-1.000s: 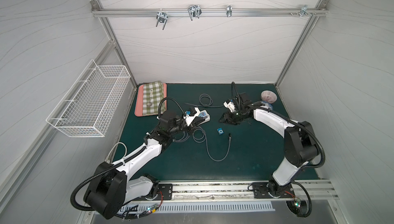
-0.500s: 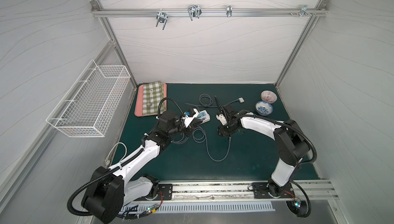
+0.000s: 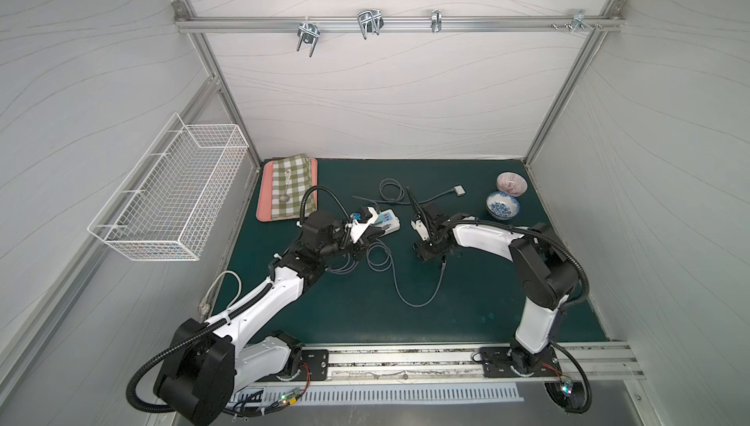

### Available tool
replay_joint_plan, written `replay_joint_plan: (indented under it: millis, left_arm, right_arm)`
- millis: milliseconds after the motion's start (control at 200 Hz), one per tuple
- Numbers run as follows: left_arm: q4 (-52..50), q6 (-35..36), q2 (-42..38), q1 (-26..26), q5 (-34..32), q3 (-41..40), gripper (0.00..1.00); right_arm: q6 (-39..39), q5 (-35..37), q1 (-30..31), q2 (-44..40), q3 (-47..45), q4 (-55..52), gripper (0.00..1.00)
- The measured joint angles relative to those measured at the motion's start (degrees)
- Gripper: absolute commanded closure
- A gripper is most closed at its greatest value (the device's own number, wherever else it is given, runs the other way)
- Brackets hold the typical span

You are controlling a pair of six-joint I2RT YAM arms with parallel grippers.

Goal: Charge mp3
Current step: Pick up the MP3 player from the center of the board, then insert the charging cable into the MP3 player.

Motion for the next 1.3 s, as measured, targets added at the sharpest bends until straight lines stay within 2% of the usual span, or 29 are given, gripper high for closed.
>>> replay_joint_plan:
  millis: [330,455,700,940,1045,1300]
  left_arm:
    - [-0.9,0.4,0.0,0.0,-1.1,0.8,1.0]
    - [-0.9,0.4,0.0,0.0,-1.2,0.8,1.0]
    - [-1.1,0.4,0.1,0.0,-1.2,1.0,1.0]
    - [-5.2,1.7,0.4,0.0,-1.7,3.1,1.0]
    - [-7.0,2.0,0.4,0.0,-2.9,4.1,1.0]
    - [-11.6,3.5,1.2,-2.0,-7.3,6.9,1.0]
  right_arm:
    - [-0.7,5.6,2.2,1.3,1.1,0.5,0.62]
    - [-0.6,5.8,2.4,1.6,1.4,0.7,0.67]
    - [-0.4,6.2,2.7,1.7,1.4,0.9,0.72]
    - [-0.7,5.6,2.1,0.3,1.9,-2.4,0.77]
    - [-1.8,4.3,1.2,-2.0,5.7,-7.8,0.78]
    - [-4.9,0.1,0.3,-7.7,21.3,-19.0,0.79]
